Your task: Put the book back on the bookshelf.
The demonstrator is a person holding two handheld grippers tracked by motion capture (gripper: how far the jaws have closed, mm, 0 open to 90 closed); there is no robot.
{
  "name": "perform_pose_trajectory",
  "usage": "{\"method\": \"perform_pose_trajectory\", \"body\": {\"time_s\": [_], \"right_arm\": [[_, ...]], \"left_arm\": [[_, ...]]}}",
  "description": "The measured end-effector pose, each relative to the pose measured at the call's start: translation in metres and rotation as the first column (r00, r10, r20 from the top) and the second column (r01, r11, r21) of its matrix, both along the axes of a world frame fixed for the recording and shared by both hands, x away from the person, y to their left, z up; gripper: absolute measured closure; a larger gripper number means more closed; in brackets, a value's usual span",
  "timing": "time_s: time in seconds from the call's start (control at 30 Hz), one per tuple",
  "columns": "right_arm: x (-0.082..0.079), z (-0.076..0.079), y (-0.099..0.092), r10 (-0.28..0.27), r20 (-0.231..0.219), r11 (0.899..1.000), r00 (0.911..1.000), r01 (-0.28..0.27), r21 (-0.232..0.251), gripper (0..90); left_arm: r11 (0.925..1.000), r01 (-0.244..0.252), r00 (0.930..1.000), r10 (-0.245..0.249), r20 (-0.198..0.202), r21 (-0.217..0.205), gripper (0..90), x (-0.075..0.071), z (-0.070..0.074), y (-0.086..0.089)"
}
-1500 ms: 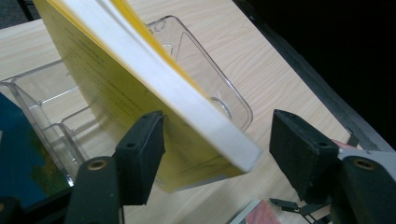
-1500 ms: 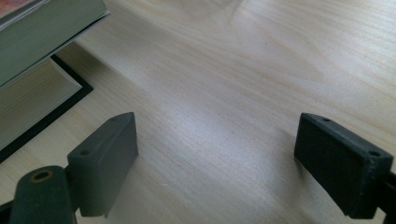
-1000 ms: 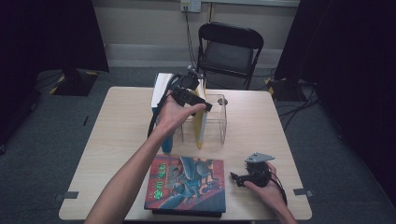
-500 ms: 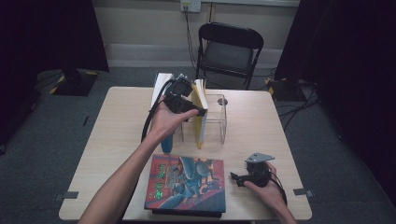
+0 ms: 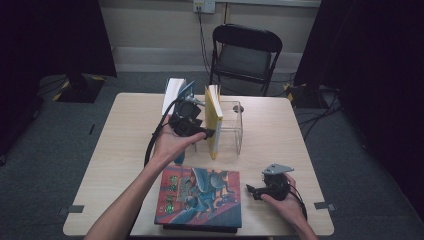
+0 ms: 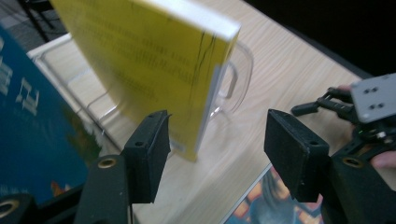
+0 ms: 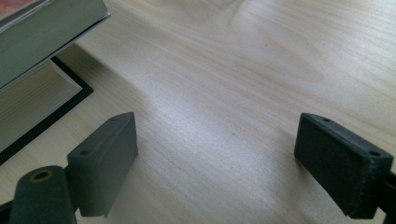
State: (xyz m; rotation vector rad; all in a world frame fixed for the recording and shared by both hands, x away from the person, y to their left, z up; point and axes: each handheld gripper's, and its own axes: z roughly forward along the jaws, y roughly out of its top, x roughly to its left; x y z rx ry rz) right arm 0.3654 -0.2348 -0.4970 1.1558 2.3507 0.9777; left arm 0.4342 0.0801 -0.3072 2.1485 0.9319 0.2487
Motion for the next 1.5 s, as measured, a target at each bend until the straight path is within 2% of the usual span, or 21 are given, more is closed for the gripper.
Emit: {"method": "perform_pose_trajectory", "body": {"time_s": [0.1,0.2,0.27,0.37,0.47,0.6,0.67,0.7,0.77,0.83,0.93,1.0,1.1,1.2,1.27,1.33,1.4,1.43,1.5], "right_arm": [[0.000,0.000,0.000,0.001,0.001,1.000,1.0000,-0.001,0.000,13.1],[0.000,0.000,0.001,0.001,0.002,1.000,1.0000,-0.001,0.001,13.1],[0.000,0.000,0.001,0.000,0.000,1.000,1.0000,0.000,0.000,13.1],[0.000,0.001,0.001,-0.001,-0.004,1.000,1.0000,0.001,-0.001,14.9],[0.000,0.003,0.002,0.008,-0.012,1.000,0.9999,-0.008,0.000,20.6],[0.000,0.007,0.002,0.008,-0.032,1.000,0.9994,-0.007,0.030,25.1],[0.001,0.011,0.001,0.015,-0.042,0.998,0.9990,-0.013,0.055,31.3],[0.001,0.014,0.001,0.016,-0.040,0.998,0.9991,-0.013,0.065,30.9],[0.001,0.021,0.001,0.011,-0.027,0.996,0.9996,-0.009,0.091,31.9],[0.000,0.033,0.001,0.011,-0.004,0.991,0.9999,-0.010,0.130,33.3],[-0.002,0.047,0.004,0.035,0.022,0.984,0.9991,-0.038,0.175,36.3],[-0.001,0.055,0.009,0.051,0.035,0.979,0.9981,-0.057,0.195,38.2],[0.002,0.065,0.022,0.091,0.058,0.974,0.9942,-0.101,0.201,39.8],[0.008,0.069,0.041,0.149,0.050,0.965,0.9876,-0.156,0.211,42.3],[0.011,0.065,0.056,0.189,0.039,0.961,0.9813,-0.193,0.200,42.8],[0.012,0.058,0.068,0.221,0.017,0.956,0.9751,-0.220,0.194,43.4],[0.013,0.050,0.076,0.240,-0.007,0.956,0.9706,-0.235,0.176,42.4],[0.013,0.047,0.079,0.237,-0.014,0.957,0.9713,-0.231,0.176,42.1],[0.013,0.046,0.078,0.237,-0.014,0.956,0.9715,-0.230,0.181,42.3]], "left_arm": [[0.9999,0.012,0.9999,-0.012,-0.012,0.006,41.1,-0.006,-0.010,0.002],[0.9995,0.012,0.9998,-0.012,-0.016,-0.029,41.1,-0.013,-0.020,0.007],[0.9995,0.008,0.9998,-0.008,-0.019,-0.029,41.1,-0.017,-0.027,0.010],[0.9999,0.012,0.9995,-0.012,-0.030,-0.012,40.8,-0.023,-0.038,0.016],[1.0000,-0.005,0.9992,0.005,-0.039,-0.001,41.1,-0.028,-0.048,0.023],[0.9990,-0.038,0.9979,0.036,-0.053,-0.025,43.1,-0.035,-0.063,0.037],[0.9978,-0.054,0.9970,0.052,-0.058,-0.037,43.0,-0.039,-0.070,0.044],[0.9977,-0.057,0.9965,0.055,-0.064,-0.035,43.0,-0.041,-0.073,0.047],[0.9977,-0.064,0.9955,0.062,-0.073,-0.025,42.6,-0.046,-0.078,0.053],[0.9968,-0.072,0.9946,0.070,-0.077,-0.033,42.6,-0.050,-0.082,0.059],[0.9956,-0.087,0.9930,0.084,-0.084,-0.035,42.5,-0.055,-0.086,0.068],[0.9945,-0.100,0.9926,0.098,-0.072,-0.031,42.6,-0.060,-0.089,0.074],[0.9913,-0.125,0.9894,0.121,-0.080,-0.043,42.6,-0.066,-0.095,0.085],[0.9906,-0.133,0.9875,0.130,-0.089,-0.031,42.6,-0.072,-0.103,0.096],[0.9893,-0.143,0.9857,0.140,-0.095,-0.029,42.6,-0.077,-0.110,0.102],[0.9880,-0.148,0.9821,0.141,-0.125,-0.046,42.8,-0.080,-0.118,0.107],[0.9873,-0.149,0.9801,0.140,-0.141,-0.054,43.8,-0.083,-0.127,0.110],[0.9866,-0.149,0.9785,0.137,-0.154,-0.068,43.7,-0.085,-0.131,0.110],[0.9871,-0.147,0.9793,0.137,-0.149,-0.062,43.7,-0.086,-0.135,0.109]]}}
